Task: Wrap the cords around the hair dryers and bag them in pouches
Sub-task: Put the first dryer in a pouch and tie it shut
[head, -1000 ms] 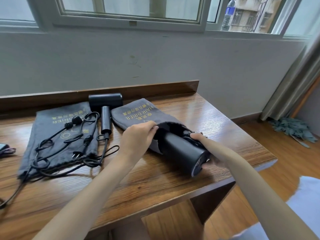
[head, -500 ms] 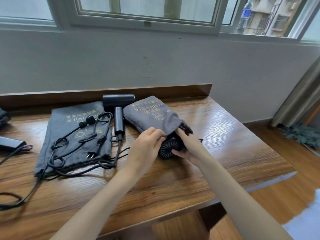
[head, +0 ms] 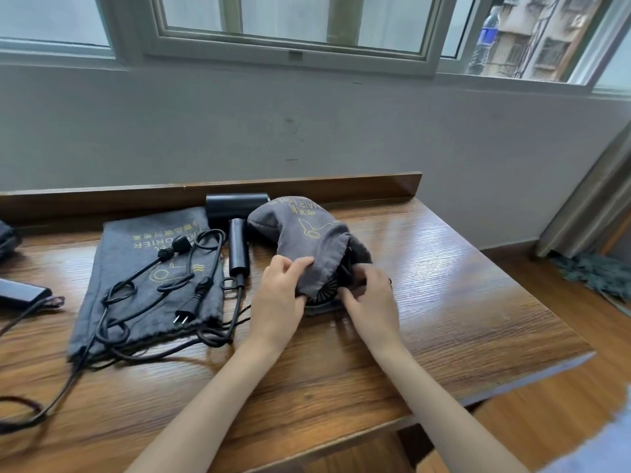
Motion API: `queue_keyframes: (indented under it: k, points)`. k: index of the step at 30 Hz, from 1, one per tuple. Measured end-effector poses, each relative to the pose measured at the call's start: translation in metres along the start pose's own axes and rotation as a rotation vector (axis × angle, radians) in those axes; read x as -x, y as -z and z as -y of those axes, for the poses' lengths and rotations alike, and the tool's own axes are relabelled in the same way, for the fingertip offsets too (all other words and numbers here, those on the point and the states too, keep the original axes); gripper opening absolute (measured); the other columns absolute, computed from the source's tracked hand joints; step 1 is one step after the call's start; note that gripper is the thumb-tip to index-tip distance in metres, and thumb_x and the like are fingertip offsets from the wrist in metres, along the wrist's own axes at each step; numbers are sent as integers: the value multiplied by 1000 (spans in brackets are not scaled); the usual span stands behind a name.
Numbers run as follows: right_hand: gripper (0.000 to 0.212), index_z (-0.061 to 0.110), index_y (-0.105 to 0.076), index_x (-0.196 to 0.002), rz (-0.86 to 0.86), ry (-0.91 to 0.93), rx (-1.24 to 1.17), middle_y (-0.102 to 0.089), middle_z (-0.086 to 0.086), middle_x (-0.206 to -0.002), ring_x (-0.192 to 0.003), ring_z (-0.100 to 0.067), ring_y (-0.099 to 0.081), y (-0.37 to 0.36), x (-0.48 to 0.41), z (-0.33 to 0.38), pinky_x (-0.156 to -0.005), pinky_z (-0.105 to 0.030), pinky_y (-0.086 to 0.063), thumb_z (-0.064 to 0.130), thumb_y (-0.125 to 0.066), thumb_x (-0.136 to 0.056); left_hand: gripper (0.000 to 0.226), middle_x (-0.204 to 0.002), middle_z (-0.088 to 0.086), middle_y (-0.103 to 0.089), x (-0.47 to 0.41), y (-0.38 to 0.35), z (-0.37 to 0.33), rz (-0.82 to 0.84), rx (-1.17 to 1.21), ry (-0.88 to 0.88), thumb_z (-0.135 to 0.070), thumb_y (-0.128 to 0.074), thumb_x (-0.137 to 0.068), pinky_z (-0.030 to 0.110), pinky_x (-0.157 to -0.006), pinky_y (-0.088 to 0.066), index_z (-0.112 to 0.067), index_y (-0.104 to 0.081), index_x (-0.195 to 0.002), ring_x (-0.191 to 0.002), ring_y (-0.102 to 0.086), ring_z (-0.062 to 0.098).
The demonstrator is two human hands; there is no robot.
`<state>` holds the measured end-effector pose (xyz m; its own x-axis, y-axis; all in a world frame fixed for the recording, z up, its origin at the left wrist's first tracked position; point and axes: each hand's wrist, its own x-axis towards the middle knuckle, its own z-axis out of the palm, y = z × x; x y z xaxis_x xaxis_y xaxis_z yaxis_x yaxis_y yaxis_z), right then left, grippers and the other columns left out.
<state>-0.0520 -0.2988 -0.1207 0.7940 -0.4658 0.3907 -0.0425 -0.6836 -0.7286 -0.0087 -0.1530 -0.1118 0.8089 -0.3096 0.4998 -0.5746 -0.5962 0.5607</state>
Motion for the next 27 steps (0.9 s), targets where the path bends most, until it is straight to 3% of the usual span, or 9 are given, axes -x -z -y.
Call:
queue_keyframes:
  k: [3, 6, 8, 10, 13, 15, 20, 24, 27]
  points:
    - [37, 10, -51, -109, -153, 99, 17, -44, 2, -104, -92, -10, -43, 13, -10, -5, -82, -21, -39, 9, -70, -77, 56, -92, 2, -46, 1, 1, -1, -57, -2, -2, 12, -65, -59, 39, -65, -50, -16, -59, -107, -86, -45, 21]
    - [37, 11, -50, -118, 9, -47, -208, -48, 0, -113, -95, -14, -53, 19, -33, -4, -84, -22, -45, 6, -64, -84, 56, -110, 7, -54, 1, -1, -3, -98, -111, -114, 10, -71, -53, 35, -79, -49, -14, -57, -102, -104, -41, 22]
    - [18, 11, -61, -105, 58, -77, -223, -61, 0, -97, -84, -14, -58, 18, -43, -1, -75, -19, -49, 8, -60, -87, 63, -123, 9, -54, -4, -5, -3, -56, -143, -205, 3, -74, -55, 37, -95, -44, -12, -54, -113, -115, -43, 24]
    - [9, 13, -62, -90, 10, -101, -292, -62, 3, -82, -77, -14, -56, 16, -46, 0, -65, -15, -45, 8, -54, -91, 74, -126, 9, -54, -12, -12, -2, 0, -145, -214, -4, -76, -60, 42, -99, -43, -12, -49, -128, -118, -47, 28]
    - [24, 22, -53, -79, -124, -152, -484, -56, 6, -75, -72, -15, -52, 21, -42, -3, -68, -36, -46, 2, -47, -92, 64, -126, 10, -53, -17, -21, -2, 36, -139, -142, -2, -75, -65, 44, -95, -46, -16, -54, -125, -117, -47, 31]
    - [28, 22, -51, -76, -106, -135, -469, -54, 5, -72, -68, -15, -49, 27, -35, -9, -67, -43, -46, -1, -44, -90, 58, -129, 8, -48, -17, -24, -6, 31, -122, -85, 1, -71, -69, 34, -94, -45, -17, -56, -122, -120, -40, 28]
    - [26, 15, -47, -71, 68, -192, -429, -45, -5, -65, -45, -7, -45, 36, -22, -21, -46, -27, -45, -4, -39, -87, 50, -122, 6, -45, -34, -26, -11, -27, -135, -27, 6, -65, -73, 24, -63, -39, -16, -54, -117, -112, -38, 26]
    - [19, 17, -51, -81, 178, -250, -401, -54, -2, -78, -64, -12, -57, 33, -25, -29, -63, -30, -54, -1, -50, -88, 44, -113, 10, -46, -51, -27, -10, -62, -199, 19, 10, -57, -73, 28, -55, -32, -11, -51, -111, -99, -42, 28]
    - [26, 17, -52, -100, 237, -250, -296, -58, 5, -93, -78, -16, -65, 35, -24, -38, -73, -27, -54, 11, -68, -80, 43, -115, 9, -50, -62, -28, -4, -35, -116, 4, 14, -54, -73, 33, -65, -40, -10, -52, -109, -102, -46, 28]
